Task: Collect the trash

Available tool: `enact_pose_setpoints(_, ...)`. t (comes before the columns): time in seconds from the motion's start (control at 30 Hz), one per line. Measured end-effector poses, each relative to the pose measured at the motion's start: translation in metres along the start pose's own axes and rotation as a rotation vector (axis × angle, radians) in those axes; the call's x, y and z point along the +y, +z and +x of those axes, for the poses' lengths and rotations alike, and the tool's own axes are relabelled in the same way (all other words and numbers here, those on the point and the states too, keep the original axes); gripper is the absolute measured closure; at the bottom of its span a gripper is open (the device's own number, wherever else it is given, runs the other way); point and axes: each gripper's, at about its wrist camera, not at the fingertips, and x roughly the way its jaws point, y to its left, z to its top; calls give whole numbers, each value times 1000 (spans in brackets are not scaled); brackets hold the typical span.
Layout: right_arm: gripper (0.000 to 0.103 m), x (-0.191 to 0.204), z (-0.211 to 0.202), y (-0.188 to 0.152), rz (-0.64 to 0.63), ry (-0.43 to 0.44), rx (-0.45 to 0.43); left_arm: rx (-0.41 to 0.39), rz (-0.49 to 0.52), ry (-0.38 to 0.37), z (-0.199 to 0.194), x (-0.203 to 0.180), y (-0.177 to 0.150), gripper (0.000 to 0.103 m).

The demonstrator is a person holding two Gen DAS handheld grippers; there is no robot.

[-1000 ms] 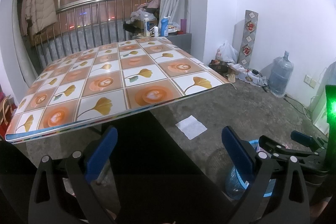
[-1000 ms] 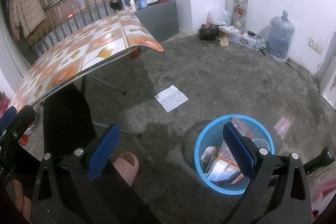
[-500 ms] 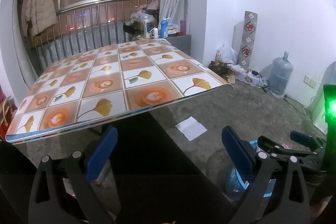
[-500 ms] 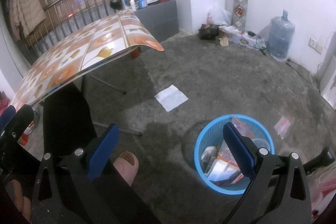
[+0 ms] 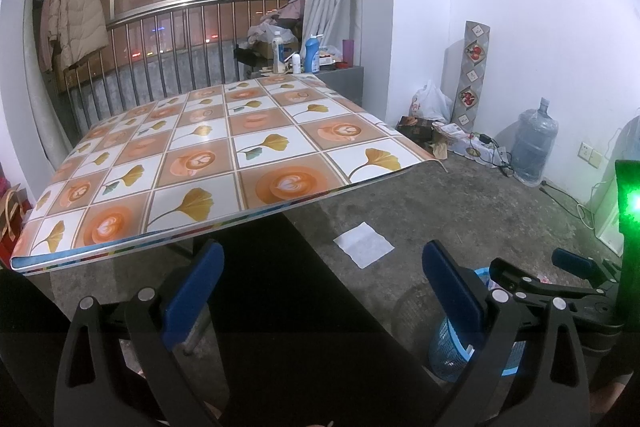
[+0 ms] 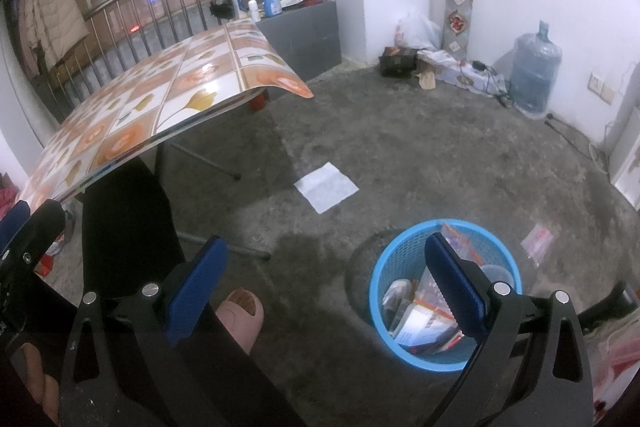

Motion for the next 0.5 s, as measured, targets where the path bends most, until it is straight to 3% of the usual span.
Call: enact_pose_setpoints(0.5, 8, 0, 0, 0, -2, 0, 2, -14, 10, 5, -1, -4, 0, 5)
